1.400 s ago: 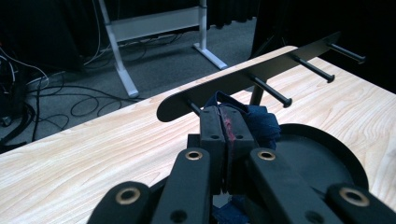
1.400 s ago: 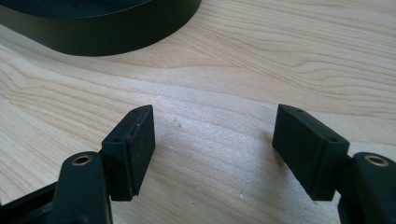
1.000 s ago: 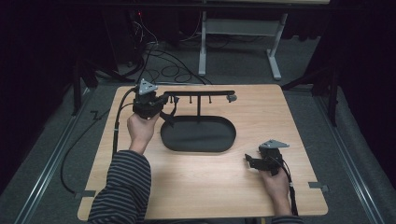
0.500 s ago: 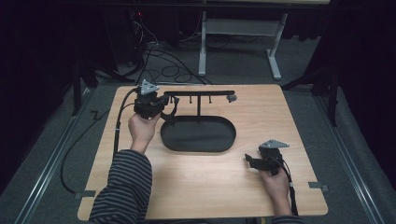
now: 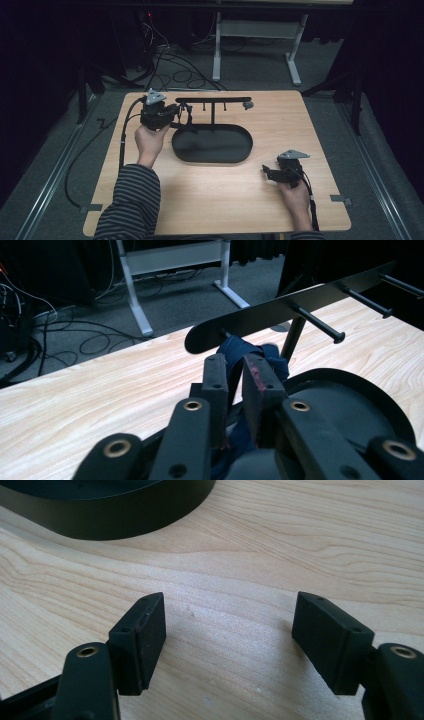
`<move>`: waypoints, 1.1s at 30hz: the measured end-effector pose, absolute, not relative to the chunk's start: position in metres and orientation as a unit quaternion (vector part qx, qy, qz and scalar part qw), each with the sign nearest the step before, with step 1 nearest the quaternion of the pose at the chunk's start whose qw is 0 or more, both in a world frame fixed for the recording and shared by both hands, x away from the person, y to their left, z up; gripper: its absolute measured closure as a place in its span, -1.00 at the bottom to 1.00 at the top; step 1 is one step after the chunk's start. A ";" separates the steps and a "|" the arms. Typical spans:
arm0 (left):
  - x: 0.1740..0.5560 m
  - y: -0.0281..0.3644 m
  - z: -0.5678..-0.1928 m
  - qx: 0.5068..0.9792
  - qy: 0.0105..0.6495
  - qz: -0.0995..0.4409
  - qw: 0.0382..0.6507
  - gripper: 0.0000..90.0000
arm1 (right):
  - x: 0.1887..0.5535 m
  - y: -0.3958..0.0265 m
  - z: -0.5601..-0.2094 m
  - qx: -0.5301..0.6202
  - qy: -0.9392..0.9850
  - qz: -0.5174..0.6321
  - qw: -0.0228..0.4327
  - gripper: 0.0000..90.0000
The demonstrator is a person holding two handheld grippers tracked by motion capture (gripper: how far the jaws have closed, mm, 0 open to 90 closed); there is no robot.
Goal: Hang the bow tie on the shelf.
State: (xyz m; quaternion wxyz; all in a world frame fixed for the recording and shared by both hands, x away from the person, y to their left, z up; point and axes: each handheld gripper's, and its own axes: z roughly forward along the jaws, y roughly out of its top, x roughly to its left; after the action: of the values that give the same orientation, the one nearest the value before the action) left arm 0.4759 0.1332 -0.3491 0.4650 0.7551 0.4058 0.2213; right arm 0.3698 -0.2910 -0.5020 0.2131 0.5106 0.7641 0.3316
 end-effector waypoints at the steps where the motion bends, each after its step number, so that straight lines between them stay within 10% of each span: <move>1: 0.475 0.134 -0.349 0.755 0.405 0.221 0.466 0.71 | 0.370 -0.291 -0.502 0.511 0.764 0.332 0.213 -0.31; 33: 0.441 0.164 -0.349 0.742 0.413 0.231 0.475 0.40 | 0.370 -0.291 -0.502 0.510 0.765 0.330 0.215 -0.31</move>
State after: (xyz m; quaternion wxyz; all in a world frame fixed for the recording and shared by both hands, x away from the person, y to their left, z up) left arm 0.4410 0.1644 -0.3487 0.4753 0.7420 0.4127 0.2307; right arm 0.3696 -0.2905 -0.5020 0.2146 0.5099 0.7650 0.3296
